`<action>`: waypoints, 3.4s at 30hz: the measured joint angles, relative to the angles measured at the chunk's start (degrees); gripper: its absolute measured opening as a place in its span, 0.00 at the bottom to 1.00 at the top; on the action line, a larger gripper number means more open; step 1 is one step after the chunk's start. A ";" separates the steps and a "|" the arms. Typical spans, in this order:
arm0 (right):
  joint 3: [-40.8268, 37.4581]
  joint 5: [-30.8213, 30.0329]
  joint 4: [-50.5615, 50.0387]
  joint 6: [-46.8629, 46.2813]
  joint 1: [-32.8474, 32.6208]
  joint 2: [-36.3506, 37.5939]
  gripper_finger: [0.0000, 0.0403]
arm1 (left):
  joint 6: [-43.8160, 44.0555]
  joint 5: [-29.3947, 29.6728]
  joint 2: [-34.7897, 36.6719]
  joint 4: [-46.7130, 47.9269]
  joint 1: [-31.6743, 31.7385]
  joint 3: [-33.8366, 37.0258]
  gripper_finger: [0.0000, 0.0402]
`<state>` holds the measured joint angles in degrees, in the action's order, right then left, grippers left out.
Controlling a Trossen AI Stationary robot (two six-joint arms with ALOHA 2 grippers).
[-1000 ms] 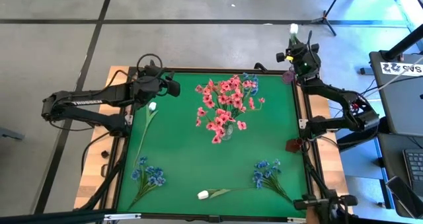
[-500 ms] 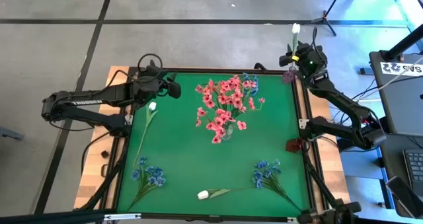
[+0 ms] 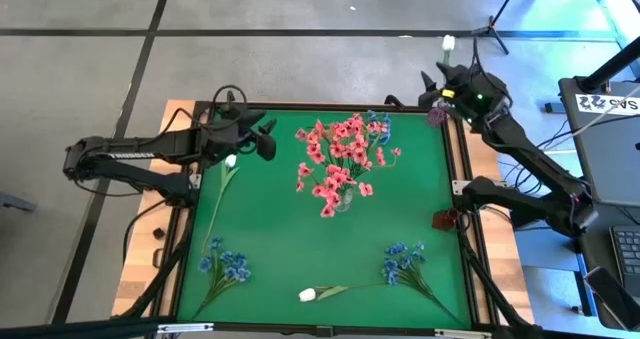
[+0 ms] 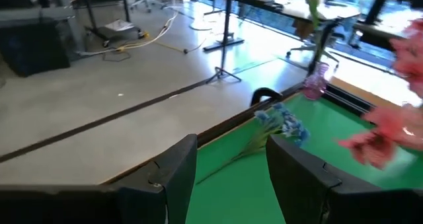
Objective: Sort flowers into vase by color
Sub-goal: Put the top white flower into the purple vase
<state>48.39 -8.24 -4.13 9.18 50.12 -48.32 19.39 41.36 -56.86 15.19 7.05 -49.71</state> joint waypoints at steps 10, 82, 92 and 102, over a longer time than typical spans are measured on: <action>10.42 -0.13 -11.51 0.03 -12.20 4.26 0.59 | -0.40 2.18 1.65 -2.94 -9.19 0.04 0.44; 20.62 -1.17 -24.26 -9.04 -23.12 -0.92 0.59 | 46.54 -30.72 -23.87 44.84 23.18 8.94 0.47; 20.62 -1.17 -27.81 -8.99 -23.12 -0.81 0.59 | 41.48 -33.59 -29.27 41.81 25.39 8.90 0.35; 20.62 -1.13 -26.96 -7.93 -23.12 2.91 0.59 | 42.85 -29.94 -27.28 44.95 22.06 6.98 0.02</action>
<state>69.01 -9.37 -31.09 1.25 27.00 -45.41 62.24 11.42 -84.14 60.14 29.11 -42.74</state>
